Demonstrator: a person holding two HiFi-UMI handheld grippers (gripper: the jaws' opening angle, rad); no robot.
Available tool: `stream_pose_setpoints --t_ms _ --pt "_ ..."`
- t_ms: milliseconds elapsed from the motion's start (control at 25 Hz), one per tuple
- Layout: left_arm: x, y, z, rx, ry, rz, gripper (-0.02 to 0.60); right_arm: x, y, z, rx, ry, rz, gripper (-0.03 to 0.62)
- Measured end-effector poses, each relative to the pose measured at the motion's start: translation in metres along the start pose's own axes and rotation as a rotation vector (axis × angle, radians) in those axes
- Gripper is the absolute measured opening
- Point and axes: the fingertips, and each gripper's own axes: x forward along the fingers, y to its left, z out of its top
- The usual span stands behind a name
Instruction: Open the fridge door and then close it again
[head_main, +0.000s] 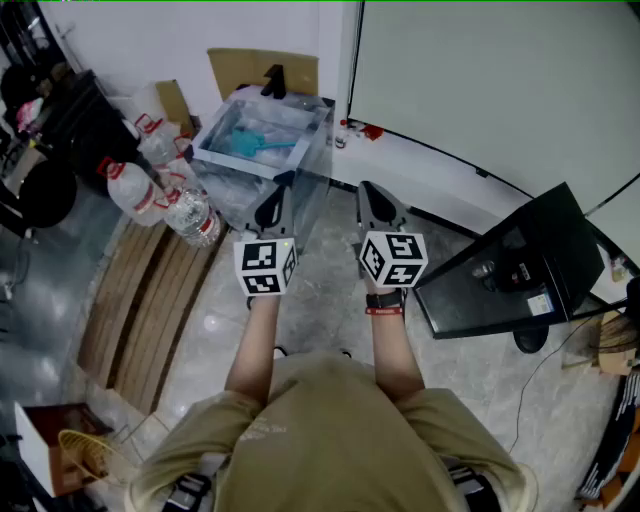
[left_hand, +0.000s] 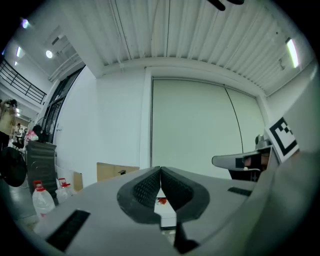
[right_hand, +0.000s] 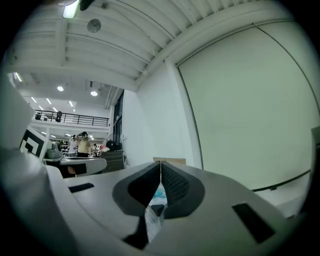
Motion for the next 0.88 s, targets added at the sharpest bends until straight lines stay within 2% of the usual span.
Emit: stream_pose_setpoints --t_ms 200,320,640,880 --pt "0.026 -0.063 0.002 0.004 0.007 -0.069 0.018 -0.030 -0.050 0.007 0.014 -0.006 -0.053 0.025" --pt "0.043 -0.115 0.001 0.012 0.008 -0.144 0.018 -0.059 -0.090 0.005 0.033 -0.007 -0.115 0.025" --pt "0.080 -0.255 -0.017 0.045 0.061 -0.412 0.018 -0.136 -0.186 -0.007 0.078 0.019 -0.326 0.025" --pt "0.116 -0.354 -0.027 0.048 0.065 -0.649 0.018 -0.183 -0.255 -0.009 0.082 0.005 -0.517 0.025"
